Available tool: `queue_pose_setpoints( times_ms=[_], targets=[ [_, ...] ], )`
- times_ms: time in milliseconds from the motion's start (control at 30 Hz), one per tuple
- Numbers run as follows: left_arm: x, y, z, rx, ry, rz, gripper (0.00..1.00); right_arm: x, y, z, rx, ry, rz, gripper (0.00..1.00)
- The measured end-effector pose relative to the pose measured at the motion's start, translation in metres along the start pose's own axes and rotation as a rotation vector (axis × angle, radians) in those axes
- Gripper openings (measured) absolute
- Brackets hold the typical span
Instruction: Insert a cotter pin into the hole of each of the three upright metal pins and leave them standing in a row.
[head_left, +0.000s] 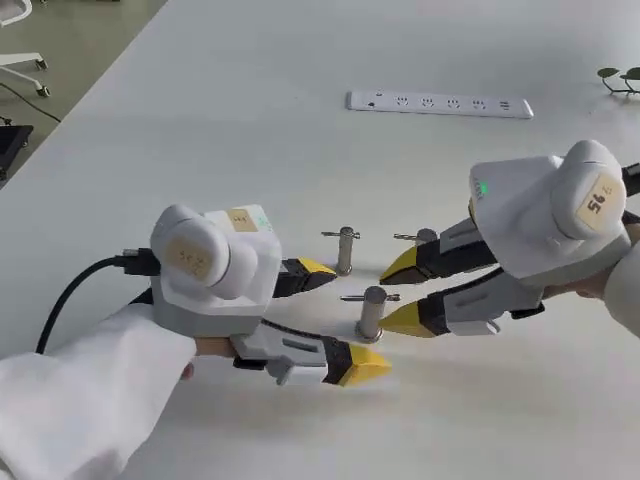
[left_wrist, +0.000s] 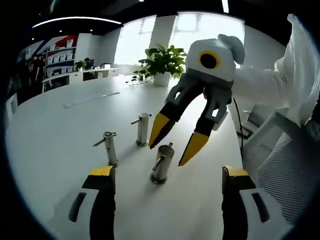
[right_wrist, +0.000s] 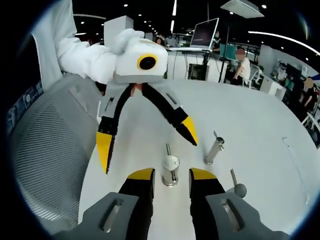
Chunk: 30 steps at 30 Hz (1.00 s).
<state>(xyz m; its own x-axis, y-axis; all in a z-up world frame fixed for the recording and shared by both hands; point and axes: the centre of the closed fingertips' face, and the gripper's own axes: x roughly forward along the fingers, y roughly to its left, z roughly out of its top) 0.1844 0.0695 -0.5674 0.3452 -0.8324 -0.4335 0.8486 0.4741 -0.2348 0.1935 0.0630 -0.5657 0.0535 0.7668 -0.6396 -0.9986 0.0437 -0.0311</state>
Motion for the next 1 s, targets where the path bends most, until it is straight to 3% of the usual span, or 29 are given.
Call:
queue_pose_setpoints(
  times_ms=[67,300,533,767,1000],
  targets=[
    [-0.005,-0.001,-0.003,0.014,0.016,0.002,1.0,0.002,0.001,0.0,0.024,-0.013,-0.002,0.24],
    [-0.022,-0.004,-0.006,-0.016,0.016,-0.004,0.99,0.01,0.006,0.004,0.081,-0.067,0.001,0.23],
    [-0.032,-0.007,-0.012,-0.009,0.041,0.007,0.99,0.018,0.0,0.001,0.091,-0.081,-0.014,0.2],
    [-0.035,-0.006,-0.011,-0.067,0.006,0.027,0.99,0.021,0.001,0.001,0.105,-0.092,-0.021,0.13],
    [-0.038,-0.004,-0.012,-0.082,-0.003,0.045,0.99,0.023,0.0,-0.002,0.118,-0.101,-0.02,0.1]
  ],
)
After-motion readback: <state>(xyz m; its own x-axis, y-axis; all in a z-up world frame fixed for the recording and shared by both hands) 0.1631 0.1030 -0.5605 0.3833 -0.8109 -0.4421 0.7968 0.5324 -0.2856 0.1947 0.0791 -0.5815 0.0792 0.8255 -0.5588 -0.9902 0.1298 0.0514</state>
